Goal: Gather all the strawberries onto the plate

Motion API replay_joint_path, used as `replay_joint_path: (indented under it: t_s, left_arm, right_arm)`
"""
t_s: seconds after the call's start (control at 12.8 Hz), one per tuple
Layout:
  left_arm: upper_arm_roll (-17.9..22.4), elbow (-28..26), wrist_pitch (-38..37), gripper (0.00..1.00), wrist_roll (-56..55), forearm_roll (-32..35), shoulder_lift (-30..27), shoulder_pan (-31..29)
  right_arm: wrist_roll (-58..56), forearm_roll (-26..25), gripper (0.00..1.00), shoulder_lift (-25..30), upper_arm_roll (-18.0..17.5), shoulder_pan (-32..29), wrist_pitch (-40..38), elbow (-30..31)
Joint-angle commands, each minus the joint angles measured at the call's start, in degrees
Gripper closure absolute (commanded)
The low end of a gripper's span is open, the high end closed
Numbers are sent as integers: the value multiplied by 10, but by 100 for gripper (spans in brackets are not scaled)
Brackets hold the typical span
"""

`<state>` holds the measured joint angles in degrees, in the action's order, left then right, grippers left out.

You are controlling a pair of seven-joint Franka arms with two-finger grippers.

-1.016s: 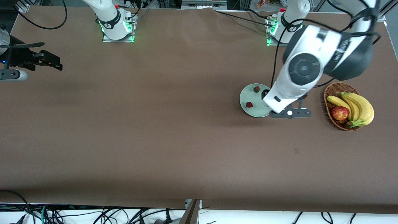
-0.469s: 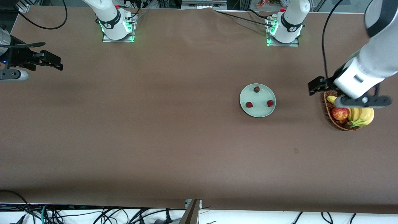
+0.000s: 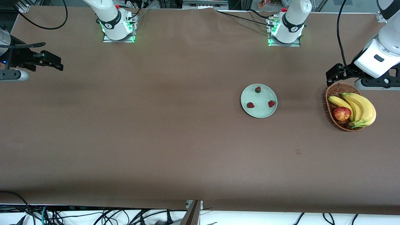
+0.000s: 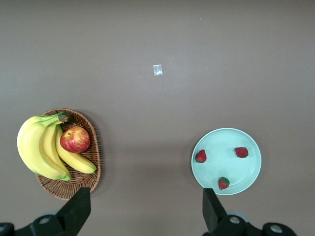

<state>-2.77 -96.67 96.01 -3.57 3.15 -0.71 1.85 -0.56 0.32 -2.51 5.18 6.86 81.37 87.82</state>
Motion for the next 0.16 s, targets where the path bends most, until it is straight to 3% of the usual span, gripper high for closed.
replay_joint_path:
  t_s: [0.0,0.08]
  left_arm:
    - [7,-16,0,0,26,-18,-13,4]
    - [7,-16,-5,0,26,-18,-12,4]
  right_arm:
    - [-1,-9,0,5,-6,-4,1,3]
    - [-1,-9,0,6,-6,-4,1,3]
